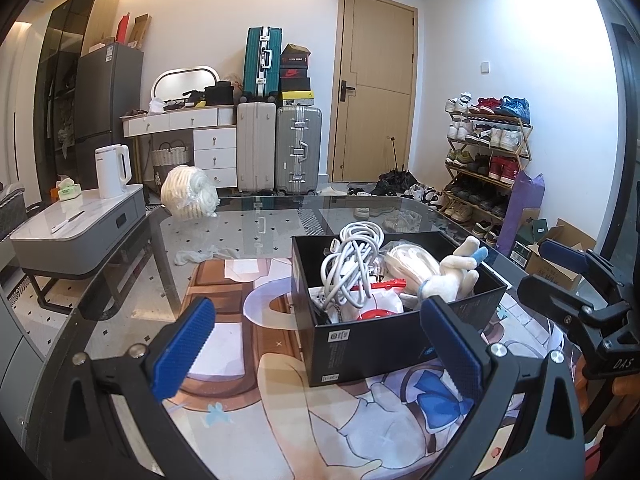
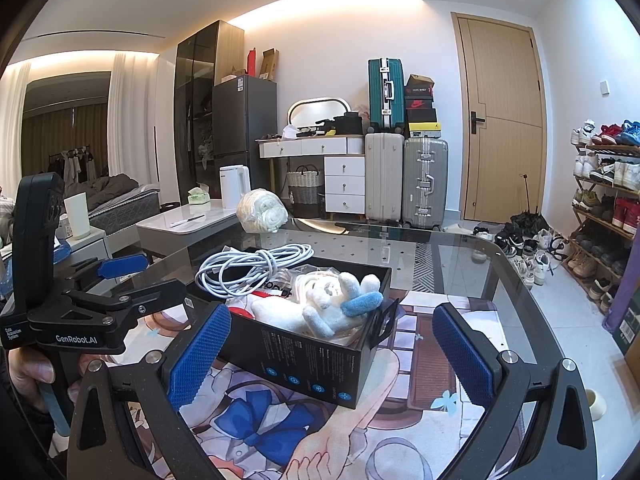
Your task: Organize soft objects
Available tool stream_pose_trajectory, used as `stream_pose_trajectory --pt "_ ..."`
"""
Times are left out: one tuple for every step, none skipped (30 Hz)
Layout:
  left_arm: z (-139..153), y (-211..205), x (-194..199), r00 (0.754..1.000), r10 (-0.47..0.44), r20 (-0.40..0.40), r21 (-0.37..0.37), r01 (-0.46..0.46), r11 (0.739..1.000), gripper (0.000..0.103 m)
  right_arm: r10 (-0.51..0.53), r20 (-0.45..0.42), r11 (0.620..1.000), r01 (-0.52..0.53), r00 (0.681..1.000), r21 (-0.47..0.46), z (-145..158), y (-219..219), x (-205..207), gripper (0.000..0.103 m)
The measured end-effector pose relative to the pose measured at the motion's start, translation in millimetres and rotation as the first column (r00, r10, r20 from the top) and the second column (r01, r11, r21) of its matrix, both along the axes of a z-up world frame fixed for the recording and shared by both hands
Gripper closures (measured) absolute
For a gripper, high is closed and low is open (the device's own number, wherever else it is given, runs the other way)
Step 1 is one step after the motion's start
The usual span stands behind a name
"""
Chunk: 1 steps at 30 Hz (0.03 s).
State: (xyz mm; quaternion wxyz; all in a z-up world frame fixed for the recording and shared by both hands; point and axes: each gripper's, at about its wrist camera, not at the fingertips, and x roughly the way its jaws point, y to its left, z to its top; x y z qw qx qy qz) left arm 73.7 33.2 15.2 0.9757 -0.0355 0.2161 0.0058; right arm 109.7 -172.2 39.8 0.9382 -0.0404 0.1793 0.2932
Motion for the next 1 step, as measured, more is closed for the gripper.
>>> stream_pose_trajectory --pt "0.9 0.1 -0.6 1.000 0.000 0.000 0.001 0.000 1.000 0.000 0.000 0.000 1.000 0.000 1.000 0.000 0.0 -0.2 -0.1 0.001"
